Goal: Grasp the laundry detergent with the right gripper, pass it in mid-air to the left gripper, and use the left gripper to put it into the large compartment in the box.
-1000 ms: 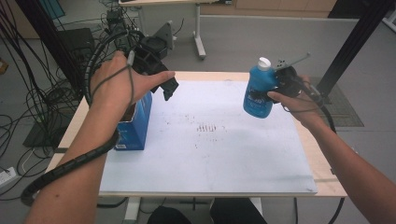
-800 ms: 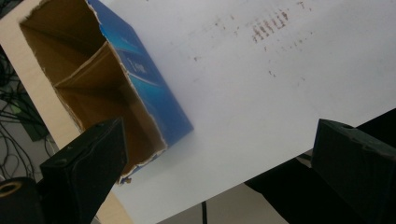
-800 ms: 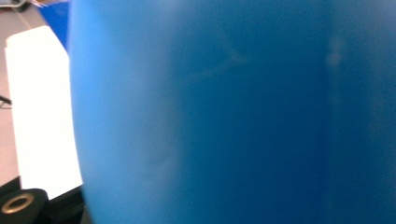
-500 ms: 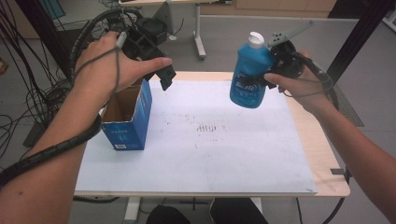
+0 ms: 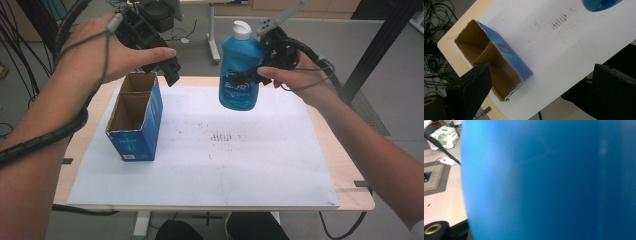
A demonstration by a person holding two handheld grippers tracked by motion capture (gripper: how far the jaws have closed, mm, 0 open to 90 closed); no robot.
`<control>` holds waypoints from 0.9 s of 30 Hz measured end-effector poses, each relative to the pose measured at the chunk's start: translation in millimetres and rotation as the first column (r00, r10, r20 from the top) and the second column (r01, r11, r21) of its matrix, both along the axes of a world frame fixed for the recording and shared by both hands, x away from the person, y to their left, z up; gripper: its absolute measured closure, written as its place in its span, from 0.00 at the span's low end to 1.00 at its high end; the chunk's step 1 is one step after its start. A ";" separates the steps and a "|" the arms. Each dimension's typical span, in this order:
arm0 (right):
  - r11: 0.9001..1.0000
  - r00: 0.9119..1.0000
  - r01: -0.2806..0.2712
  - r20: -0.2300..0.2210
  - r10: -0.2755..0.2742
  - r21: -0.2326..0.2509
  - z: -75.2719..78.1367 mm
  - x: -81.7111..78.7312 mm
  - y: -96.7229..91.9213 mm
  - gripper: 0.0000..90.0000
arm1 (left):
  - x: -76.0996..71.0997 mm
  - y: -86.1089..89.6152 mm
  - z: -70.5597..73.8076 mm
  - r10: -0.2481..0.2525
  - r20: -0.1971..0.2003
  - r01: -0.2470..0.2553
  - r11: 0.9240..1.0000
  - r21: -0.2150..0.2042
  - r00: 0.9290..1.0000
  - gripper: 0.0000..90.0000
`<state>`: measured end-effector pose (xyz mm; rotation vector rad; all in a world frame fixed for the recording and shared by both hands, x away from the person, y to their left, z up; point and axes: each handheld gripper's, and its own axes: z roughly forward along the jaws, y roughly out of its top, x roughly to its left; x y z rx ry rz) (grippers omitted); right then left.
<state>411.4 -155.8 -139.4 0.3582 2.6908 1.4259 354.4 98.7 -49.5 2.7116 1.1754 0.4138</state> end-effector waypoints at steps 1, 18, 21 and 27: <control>1.000 1.000 -0.013 0.006 0.013 -0.002 0.2 1.5 4.5 0.49 | -0.1 -0.3 1.1 -0.006 0.001 0.006 1.000 0.003 1.000 0.05; 0.980 0.980 -0.196 0.007 0.197 -0.018 -39.0 20.1 67.6 0.49 | 7.2 0.0 6.3 -0.123 0.016 0.123 0.992 0.016 0.992 0.05; 0.977 0.977 -0.213 -0.002 0.213 -0.021 -44.8 20.8 73.0 0.49 | 9.0 -1.5 4.3 -0.138 0.008 0.138 0.990 0.025 0.990 0.05; 0.966 0.966 -0.257 -0.012 0.257 -0.016 -64.1 25.0 85.9 0.49 | 12.6 -5.5 2.0 -0.191 0.006 0.190 0.982 0.017 0.982 0.05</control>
